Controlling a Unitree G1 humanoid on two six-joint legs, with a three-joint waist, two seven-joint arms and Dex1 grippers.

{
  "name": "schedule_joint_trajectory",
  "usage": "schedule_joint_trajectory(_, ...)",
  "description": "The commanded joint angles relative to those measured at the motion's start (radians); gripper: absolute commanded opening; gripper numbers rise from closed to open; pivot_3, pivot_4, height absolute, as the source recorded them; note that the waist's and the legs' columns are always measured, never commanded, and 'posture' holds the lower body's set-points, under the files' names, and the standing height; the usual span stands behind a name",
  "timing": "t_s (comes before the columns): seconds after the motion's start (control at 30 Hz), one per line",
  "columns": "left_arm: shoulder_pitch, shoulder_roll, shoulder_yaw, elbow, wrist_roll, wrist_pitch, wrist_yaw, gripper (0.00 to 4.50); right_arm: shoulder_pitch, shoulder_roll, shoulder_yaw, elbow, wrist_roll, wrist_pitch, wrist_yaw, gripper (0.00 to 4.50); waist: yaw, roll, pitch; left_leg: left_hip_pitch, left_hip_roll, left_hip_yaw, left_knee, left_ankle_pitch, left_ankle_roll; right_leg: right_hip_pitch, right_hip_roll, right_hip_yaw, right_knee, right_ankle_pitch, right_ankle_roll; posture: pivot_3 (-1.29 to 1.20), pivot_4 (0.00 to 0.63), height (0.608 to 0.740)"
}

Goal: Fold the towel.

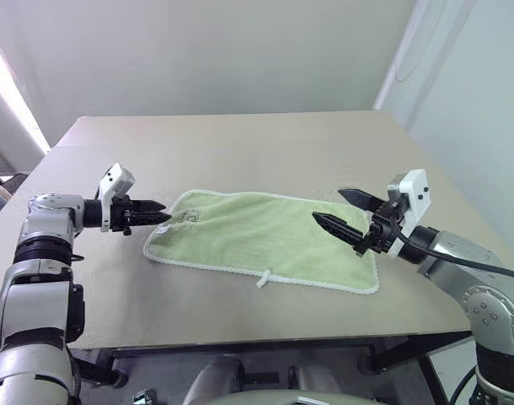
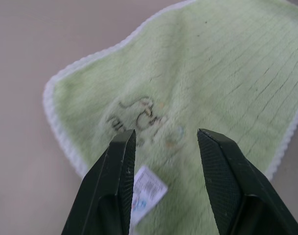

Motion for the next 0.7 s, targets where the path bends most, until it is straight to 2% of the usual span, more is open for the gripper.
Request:
schedule_joint_trajectory(0.03, -0.043, -0.006, 0.012, -0.025, -0.024, -0.005, 0.01, 2.12, -0.024, -0.016, -0.021, -0.021, 0.006, -0.015, -0.007, 4.45, 0.0, 0.0, 0.0, 0.0, 0.0, 0.0, 0.0, 0.0, 0.0, 0.0, 0.0, 0.0, 0.0, 0.0, 0.0, 0.0, 0.0, 0.692)
schedule_joint_trajectory(0.33, -0.08, -0.024, 0.04, -0.019, -0.049, -0.008, 0.045, 2.12, -0.044, -0.006, -0.042, 0.048, -0.023, -0.07, -0.006, 4.45, 0.002, 0.0, 0.0, 0.0, 0.0, 0.0, 0.0, 0.0, 0.001, 0.001, 0.0, -0.001, -0.001, 0.0, 0.001, 0.0, 0.0, 0.692)
schedule_joint_trajectory(0.7, 0.007, -0.06, 0.053, -0.131, -0.093, 0.029, 0.109, 2.12, -0.046, -0.044, -0.032, 0.157, -0.082, -0.115, 0.056, 4.45, 0.0, 0.0, 0.0, 0.0, 0.0, 0.0, 0.0, 0.001, 0.002, 0.002, 0.0, -0.001, -0.001, 0.001, 0.001, 0.0, 0.0, 0.692)
